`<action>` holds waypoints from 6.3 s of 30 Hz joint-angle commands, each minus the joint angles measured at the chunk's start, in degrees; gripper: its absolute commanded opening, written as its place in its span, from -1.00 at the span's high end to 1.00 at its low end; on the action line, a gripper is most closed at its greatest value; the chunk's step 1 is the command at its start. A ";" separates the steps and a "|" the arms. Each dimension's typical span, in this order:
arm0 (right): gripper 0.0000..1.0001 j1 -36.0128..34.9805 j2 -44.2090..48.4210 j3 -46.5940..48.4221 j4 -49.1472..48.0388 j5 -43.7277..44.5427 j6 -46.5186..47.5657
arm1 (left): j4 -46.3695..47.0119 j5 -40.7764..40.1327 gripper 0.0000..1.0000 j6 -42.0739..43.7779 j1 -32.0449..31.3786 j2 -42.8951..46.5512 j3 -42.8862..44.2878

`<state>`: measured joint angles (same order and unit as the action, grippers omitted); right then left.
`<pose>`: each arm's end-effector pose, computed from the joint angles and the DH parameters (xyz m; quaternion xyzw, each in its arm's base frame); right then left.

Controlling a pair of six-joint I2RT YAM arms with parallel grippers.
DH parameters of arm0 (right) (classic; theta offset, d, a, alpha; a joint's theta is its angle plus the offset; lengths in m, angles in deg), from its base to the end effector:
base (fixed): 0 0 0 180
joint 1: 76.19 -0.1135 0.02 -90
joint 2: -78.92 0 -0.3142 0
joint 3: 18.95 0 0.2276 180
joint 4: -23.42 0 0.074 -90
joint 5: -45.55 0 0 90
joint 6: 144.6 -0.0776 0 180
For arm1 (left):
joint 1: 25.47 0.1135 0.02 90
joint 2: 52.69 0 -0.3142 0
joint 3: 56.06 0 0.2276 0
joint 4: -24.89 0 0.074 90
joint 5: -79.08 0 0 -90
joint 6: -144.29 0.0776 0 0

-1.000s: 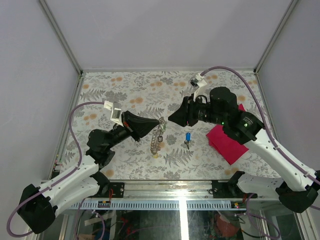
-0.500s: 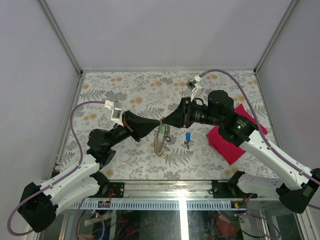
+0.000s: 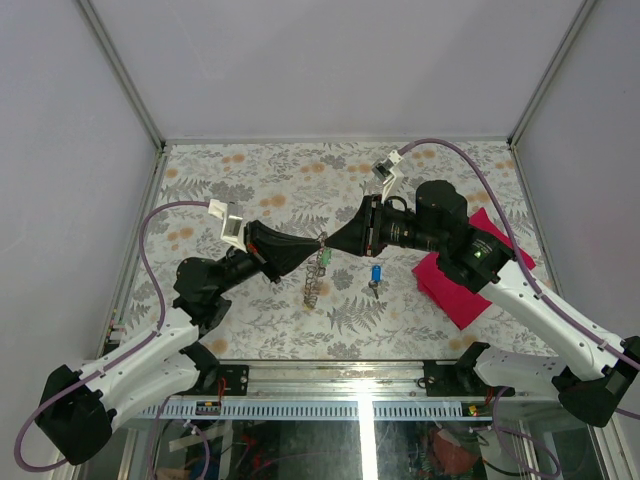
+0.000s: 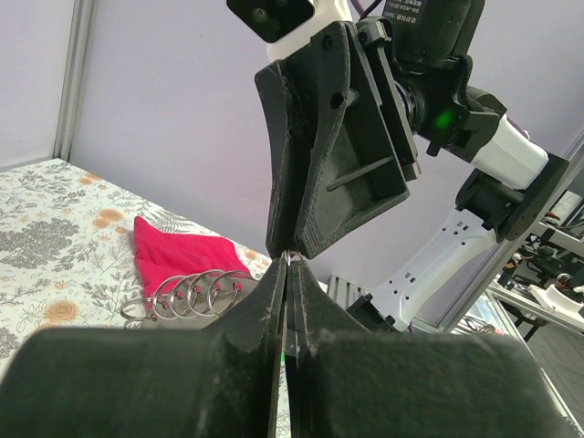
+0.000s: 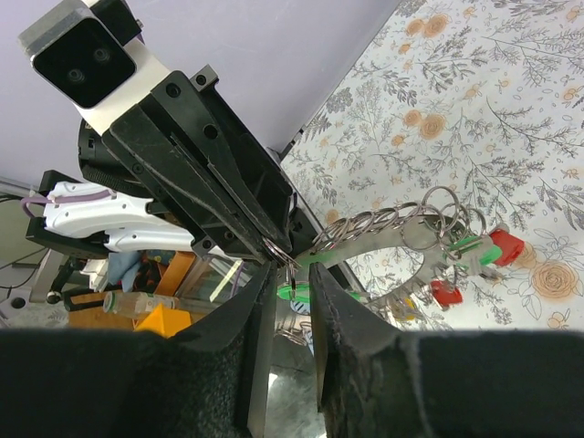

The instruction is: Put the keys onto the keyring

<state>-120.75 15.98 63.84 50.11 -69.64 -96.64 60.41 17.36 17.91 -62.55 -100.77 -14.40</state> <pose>0.1438 0.1880 0.4534 -0.1607 0.7267 0.5629 0.3595 0.1060 -0.1262 0.3911 0.2136 0.4901 -0.5992 0.5959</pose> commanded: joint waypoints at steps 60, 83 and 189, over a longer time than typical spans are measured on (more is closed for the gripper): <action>0.22 0.20 18.96 -23.58 -36.29 -3.55 29.60 | 8.42 8.22 1.00 -3.20 0.21 -0.89 4.79; 0.44 0.20 12.16 -24.09 -47.37 -18.95 31.91 | 10.03 14.18 1.00 -4.49 0.17 -1.94 6.42; 1.00 -15.51 -24.10 46.89 66.00 12.23 50.57 | -11.67 15.27 0.31 15.18 -8.40 -6.73 10.69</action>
<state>-135.79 -7.93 108.26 116.68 -56.14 -46.22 48.52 32.26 30.94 -69.92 -106.99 -6.69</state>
